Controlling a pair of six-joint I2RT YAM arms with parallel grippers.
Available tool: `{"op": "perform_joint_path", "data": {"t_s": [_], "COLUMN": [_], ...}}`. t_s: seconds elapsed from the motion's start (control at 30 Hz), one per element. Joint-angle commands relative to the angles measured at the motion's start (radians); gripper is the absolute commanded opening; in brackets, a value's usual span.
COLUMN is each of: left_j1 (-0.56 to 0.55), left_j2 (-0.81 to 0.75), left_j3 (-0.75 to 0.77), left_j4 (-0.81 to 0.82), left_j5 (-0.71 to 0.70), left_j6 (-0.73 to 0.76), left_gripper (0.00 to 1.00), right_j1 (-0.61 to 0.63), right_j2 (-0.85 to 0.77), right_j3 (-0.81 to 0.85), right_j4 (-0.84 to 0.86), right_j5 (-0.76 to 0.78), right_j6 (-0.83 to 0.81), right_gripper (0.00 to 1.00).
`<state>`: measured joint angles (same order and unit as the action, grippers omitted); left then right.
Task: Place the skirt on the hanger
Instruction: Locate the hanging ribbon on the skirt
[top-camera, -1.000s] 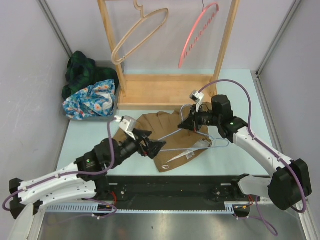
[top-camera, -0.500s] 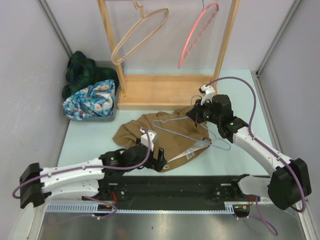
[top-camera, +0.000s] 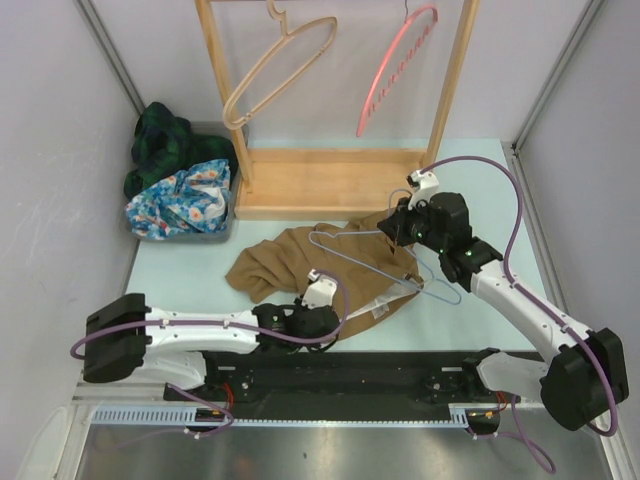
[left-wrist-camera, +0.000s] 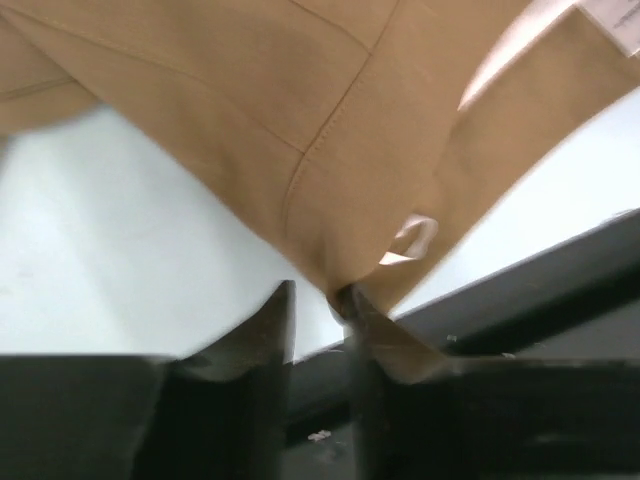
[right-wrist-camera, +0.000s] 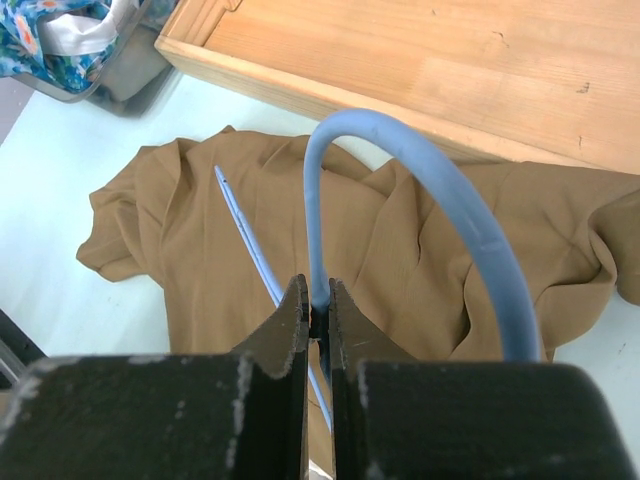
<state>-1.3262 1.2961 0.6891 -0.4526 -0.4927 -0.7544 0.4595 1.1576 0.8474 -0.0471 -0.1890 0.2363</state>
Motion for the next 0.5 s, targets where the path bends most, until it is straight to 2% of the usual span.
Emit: {"op": "perform_joint_path", "data": {"t_s": [0.0, 0.07, 0.17, 0.23, 0.4, 0.47], "left_j1": [0.031, 0.070, 0.088, 0.102, 0.160, 0.218], "left_j2": [-0.011, -0.037, -0.081, -0.103, -0.168, -0.211], "left_j3": [0.023, -0.023, -0.063, -0.083, -0.125, -0.135], "left_j4": [-0.026, 0.053, 0.126, 0.140, 0.169, 0.155], "left_j5": [-0.090, -0.052, -0.001, 0.019, 0.063, 0.081], "left_j6": [-0.065, -0.060, -0.039, -0.033, -0.007, 0.006], "left_gripper": [0.20, 0.11, 0.09, 0.00, 0.00, 0.00], "right_j1": [-0.005, -0.005, -0.005, -0.005, -0.005, -0.005], "right_j2": [-0.033, -0.036, -0.038, -0.035, -0.035, -0.041], "right_j3": [-0.004, -0.008, -0.004, 0.001, -0.001, 0.001], "right_j4": [0.038, 0.039, 0.038, 0.039, 0.072, 0.072], "right_j5": [-0.009, -0.007, -0.003, 0.003, -0.009, -0.023], "right_j6": [0.008, 0.008, 0.006, 0.005, 0.011, 0.009], "right_gripper": [0.00, 0.00, 0.00, 0.00, 0.00, 0.00]}}
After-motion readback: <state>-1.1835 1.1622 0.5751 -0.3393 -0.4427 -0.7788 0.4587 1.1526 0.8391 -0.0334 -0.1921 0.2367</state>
